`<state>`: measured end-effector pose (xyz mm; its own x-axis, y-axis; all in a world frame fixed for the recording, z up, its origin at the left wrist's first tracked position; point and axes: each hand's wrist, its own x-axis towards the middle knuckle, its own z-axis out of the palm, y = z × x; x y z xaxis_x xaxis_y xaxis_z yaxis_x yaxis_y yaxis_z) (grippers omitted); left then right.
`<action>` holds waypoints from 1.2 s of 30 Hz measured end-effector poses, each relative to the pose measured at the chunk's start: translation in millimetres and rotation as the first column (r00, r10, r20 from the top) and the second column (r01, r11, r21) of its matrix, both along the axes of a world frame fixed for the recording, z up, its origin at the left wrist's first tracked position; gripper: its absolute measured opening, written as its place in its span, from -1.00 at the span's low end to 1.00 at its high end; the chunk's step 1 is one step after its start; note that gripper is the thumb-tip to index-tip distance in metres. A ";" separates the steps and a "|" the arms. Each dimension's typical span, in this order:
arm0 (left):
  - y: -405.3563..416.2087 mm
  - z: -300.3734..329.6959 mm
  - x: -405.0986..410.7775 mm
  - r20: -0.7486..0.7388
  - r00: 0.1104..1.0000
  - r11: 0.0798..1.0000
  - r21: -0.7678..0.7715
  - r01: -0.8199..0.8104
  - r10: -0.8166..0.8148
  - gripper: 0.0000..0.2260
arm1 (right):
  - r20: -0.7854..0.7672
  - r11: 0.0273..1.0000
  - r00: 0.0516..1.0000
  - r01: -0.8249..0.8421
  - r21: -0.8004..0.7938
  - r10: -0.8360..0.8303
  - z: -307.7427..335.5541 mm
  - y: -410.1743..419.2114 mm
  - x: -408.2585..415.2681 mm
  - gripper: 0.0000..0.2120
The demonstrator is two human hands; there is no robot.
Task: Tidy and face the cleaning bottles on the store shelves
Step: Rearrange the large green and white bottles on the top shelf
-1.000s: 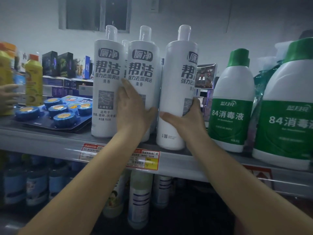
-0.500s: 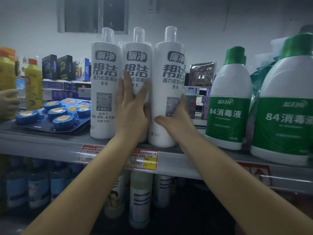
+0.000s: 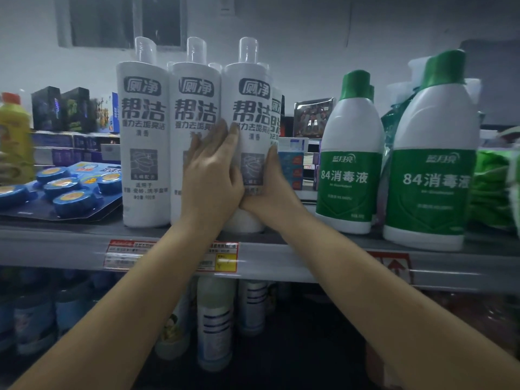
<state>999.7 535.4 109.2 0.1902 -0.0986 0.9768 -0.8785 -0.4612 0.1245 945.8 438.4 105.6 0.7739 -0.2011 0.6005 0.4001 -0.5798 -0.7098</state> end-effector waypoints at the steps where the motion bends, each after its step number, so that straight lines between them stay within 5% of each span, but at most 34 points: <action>1: -1.3 -1.8 -1.1 0.004 1.000 1.000 -0.004 -0.014 0.014 -0.56 | -0.001 0.999 0.999 0.037 -0.011 -0.037 -0.6 -1.3 -0.5 -0.24; 3: -4.2 -3.6 -4.5 -0.008 0.999 0.999 0.006 -0.037 0.037 -0.53 | -0.001 0.996 0.997 0.082 0.033 -0.082 -3.1 -1.2 2.9 -0.41; 13: -4.8 -0.9 -13.4 -0.103 0.993 0.998 0.027 -0.050 0.053 -0.34 | -0.004 0.991 0.997 0.076 0.106 -0.076 -5.9 1.7 6.1 -0.46; 19: -33.0 4.9 -33.7 0.092 0.995 0.998 0.048 0.027 -0.032 -0.49 | 0.174 0.959 0.949 0.276 -0.069 -0.261 1.8 -28.2 -26.9 -0.40; 23: -66.7 14.0 -50.5 -0.026 0.979 0.970 0.127 0.206 -0.204 -0.46 | 0.472 0.790 0.752 0.589 -0.170 -0.460 3.7 -56.1 -72.7 -0.48; 26: -93.5 20.3 -59.9 -0.213 0.932 0.936 0.133 0.327 -0.295 -0.36 | 0.733 0.552 0.469 0.819 -0.153 -0.493 6.4 -81.5 -106.4 -0.62; 29: -117.9 28.2 -60.8 -0.502 0.789 0.896 0.060 0.439 -0.353 -0.21 | 0.760 0.387 0.282 0.921 -0.043 -0.586 9.7 -108.4 -131.7 -0.48; 31: -131.8 33.6 -55.0 -0.639 0.653 0.865 -0.040 0.500 -0.407 -0.18 | 0.602 0.445 0.367 0.895 -0.023 -0.709 10.1 -120.4 -144.2 -0.22; 33: -143.0 37.6 -49.4 -0.719 0.534 0.837 -0.121 0.534 -0.445 -0.21 | 0.341 0.596 0.558 0.803 0.007 -0.757 7.6 -131.3 -149.0 -0.03; 36: -154.4 38.9 -46.2 -0.749 0.442 0.812 -0.215 0.542 -0.493 -0.21 | 0.112 0.742 0.734 0.655 0.142 -0.670 3.0 -147.2 -148.2 -0.08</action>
<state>953.5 381.0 148.1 0.7282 -0.4781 0.4911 -0.5499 0.0200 0.8350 797.6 291.2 108.6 0.3296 -0.6857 0.6490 0.0404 -0.6766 -0.7353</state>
